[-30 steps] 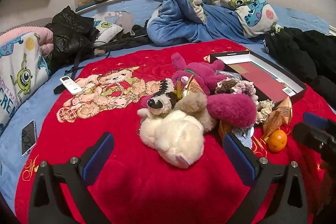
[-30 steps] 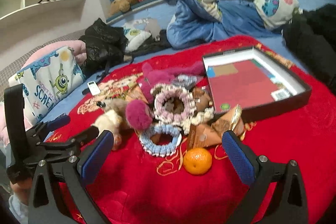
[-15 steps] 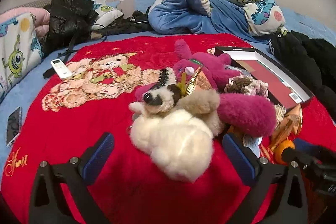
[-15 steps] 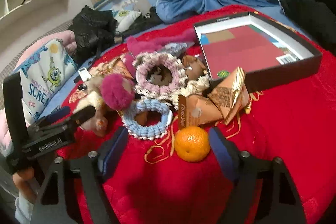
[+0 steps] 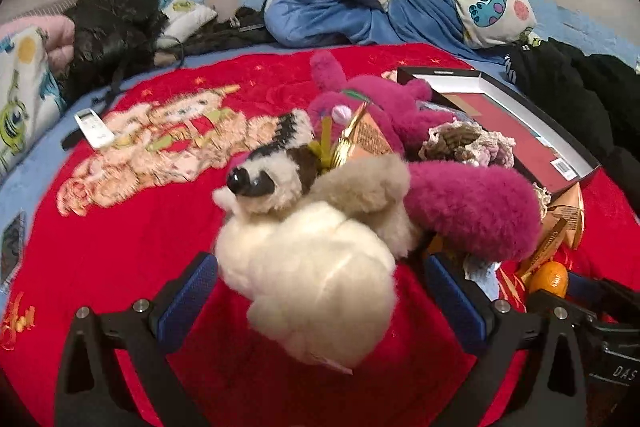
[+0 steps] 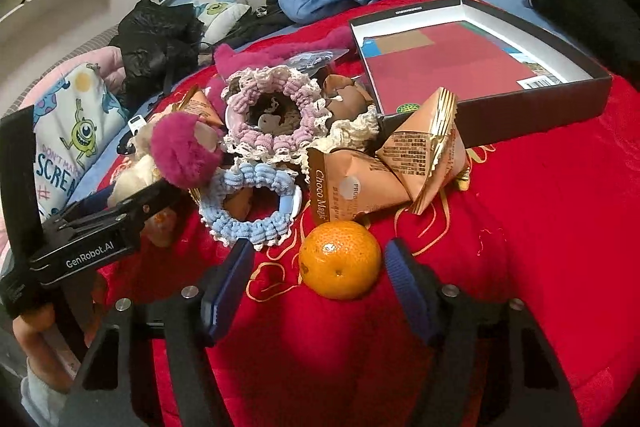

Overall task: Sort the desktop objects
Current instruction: 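Move the left gripper to the cream plush toy while the right gripper approaches the mandarin orange, then close the left gripper on the cream plush while the right gripper grasps the orange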

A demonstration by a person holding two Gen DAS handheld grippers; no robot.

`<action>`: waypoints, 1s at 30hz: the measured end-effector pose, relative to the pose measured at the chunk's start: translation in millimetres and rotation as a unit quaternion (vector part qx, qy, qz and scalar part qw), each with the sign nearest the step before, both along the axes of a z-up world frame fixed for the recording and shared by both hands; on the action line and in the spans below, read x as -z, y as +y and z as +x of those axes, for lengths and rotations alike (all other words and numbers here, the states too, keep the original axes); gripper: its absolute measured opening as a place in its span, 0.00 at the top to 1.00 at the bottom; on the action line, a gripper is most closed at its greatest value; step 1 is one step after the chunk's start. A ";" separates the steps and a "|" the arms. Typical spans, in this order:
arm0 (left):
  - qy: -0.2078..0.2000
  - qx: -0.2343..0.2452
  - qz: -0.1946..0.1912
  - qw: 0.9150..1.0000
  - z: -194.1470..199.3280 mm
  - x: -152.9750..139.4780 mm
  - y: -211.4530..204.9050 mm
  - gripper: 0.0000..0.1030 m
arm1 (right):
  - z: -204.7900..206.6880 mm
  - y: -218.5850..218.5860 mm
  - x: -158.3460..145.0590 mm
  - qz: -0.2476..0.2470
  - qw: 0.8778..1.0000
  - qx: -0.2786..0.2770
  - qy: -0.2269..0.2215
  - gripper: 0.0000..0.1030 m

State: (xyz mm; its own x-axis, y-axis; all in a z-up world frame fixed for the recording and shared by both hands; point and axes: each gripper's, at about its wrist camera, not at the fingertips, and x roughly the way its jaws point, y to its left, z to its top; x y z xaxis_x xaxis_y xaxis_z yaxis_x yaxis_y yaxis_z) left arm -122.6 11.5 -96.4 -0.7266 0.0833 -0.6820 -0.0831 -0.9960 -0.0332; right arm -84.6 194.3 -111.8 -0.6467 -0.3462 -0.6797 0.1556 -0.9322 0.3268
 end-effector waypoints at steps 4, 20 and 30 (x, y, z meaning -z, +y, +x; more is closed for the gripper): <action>-0.020 -0.001 -0.010 1.000 -4.6 10.0 4.3 0.00 | -1.6 4.7 1.5 -0.013 1.000 0.003 -0.003 0.39; -0.062 -0.007 -0.027 0.998 -14.0 29.4 6.8 0.00 | -3.7 10.8 5.5 -0.034 0.999 0.017 -0.020 0.61; -0.046 -0.017 -0.025 0.999 -7.4 24.1 3.1 0.14 | -2.3 13.6 6.6 -0.038 0.999 0.017 -0.025 0.61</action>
State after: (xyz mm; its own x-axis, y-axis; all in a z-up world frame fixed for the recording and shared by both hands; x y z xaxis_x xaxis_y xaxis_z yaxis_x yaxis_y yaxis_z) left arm -130.0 14.6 -120.5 -0.6632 0.0239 -0.7481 -0.0489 -0.9987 0.0115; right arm -86.8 207.9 -118.4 -0.6251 -0.3765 -0.6837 0.1068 -0.9090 0.4029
